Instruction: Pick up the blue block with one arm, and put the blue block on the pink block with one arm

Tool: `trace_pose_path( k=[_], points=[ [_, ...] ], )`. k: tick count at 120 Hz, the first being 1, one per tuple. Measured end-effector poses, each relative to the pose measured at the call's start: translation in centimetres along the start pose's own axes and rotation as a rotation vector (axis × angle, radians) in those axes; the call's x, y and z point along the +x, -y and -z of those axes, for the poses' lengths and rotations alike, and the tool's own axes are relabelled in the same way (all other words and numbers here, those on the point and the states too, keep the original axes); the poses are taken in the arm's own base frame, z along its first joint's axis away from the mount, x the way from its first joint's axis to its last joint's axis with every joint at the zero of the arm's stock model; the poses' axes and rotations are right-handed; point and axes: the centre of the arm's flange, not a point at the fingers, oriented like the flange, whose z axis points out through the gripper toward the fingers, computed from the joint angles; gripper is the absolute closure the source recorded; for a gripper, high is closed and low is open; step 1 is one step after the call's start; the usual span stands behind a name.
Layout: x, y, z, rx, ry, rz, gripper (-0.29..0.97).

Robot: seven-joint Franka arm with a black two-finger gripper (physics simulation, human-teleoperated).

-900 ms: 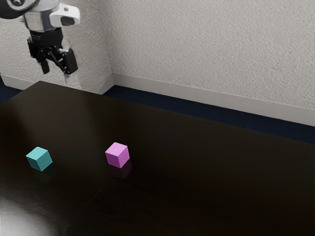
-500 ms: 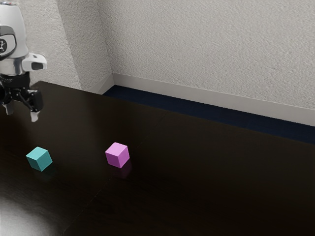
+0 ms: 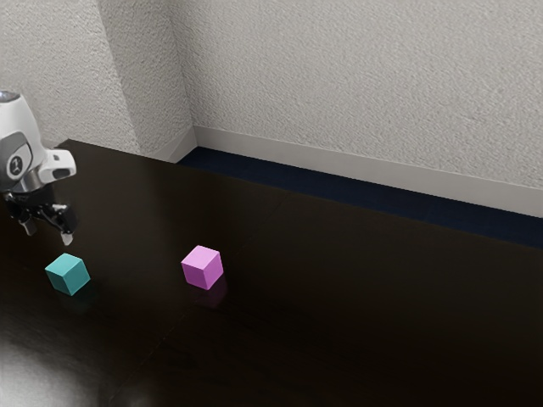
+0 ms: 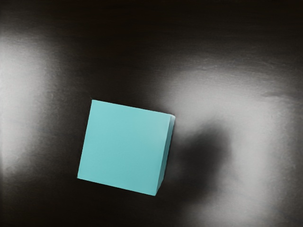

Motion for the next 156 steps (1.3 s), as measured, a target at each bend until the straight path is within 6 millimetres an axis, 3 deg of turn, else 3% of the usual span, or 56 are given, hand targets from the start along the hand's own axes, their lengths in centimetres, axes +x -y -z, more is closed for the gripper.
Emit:
trace_pose_path(
  k=[8,30,56,78,102,156],
  points=[
    [-0.8,-0.1,-2.0,-0.019,-0.009,0.001,0.00],
    [-0.5,-0.3,-4.2,-0.029,-0.054,-0.020,0.00],
    [-0.3,1.1,-6.5,-0.031,-0.069,-0.051,0.00],
    [-1.2,3.9,-7.4,-0.035,-0.078,-0.045,0.00],
    [0.9,1.5,-8.2,-0.052,-0.100,-0.135,0.00],
    [0.7,2.4,-10.1,-0.103,-0.142,-0.124,-0.01]
  ],
)
